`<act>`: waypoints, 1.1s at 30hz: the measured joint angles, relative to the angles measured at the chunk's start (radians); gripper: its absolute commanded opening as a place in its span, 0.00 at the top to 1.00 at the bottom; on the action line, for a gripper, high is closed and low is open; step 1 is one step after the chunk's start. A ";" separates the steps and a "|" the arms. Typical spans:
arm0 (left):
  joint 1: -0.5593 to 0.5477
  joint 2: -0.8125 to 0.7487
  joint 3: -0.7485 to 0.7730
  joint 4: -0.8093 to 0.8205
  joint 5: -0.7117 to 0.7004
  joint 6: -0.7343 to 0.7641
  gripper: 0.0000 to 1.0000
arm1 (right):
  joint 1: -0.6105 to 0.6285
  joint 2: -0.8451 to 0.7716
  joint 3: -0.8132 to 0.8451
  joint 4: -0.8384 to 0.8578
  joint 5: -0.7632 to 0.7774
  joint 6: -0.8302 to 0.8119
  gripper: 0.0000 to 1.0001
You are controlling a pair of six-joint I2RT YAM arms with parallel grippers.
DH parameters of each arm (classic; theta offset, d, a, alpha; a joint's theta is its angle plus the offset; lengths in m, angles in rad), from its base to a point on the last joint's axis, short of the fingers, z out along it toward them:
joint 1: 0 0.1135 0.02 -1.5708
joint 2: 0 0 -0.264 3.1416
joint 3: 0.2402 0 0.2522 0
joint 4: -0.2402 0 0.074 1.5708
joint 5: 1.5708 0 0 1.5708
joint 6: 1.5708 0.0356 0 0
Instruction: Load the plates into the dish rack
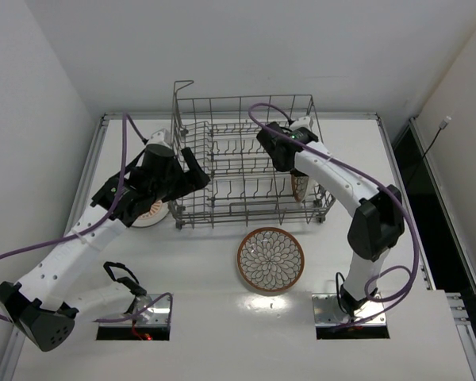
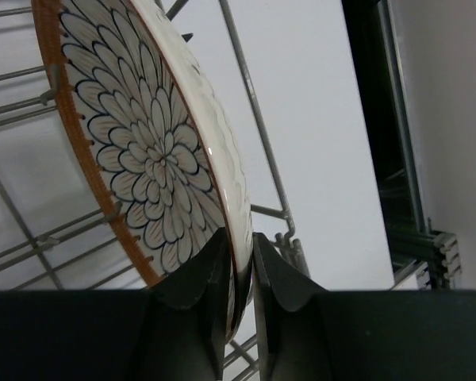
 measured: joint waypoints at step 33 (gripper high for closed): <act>-0.020 -0.009 -0.010 0.012 -0.040 0.000 0.20 | 0.010 -1.204 -0.798 0.217 -0.710 0.298 0.25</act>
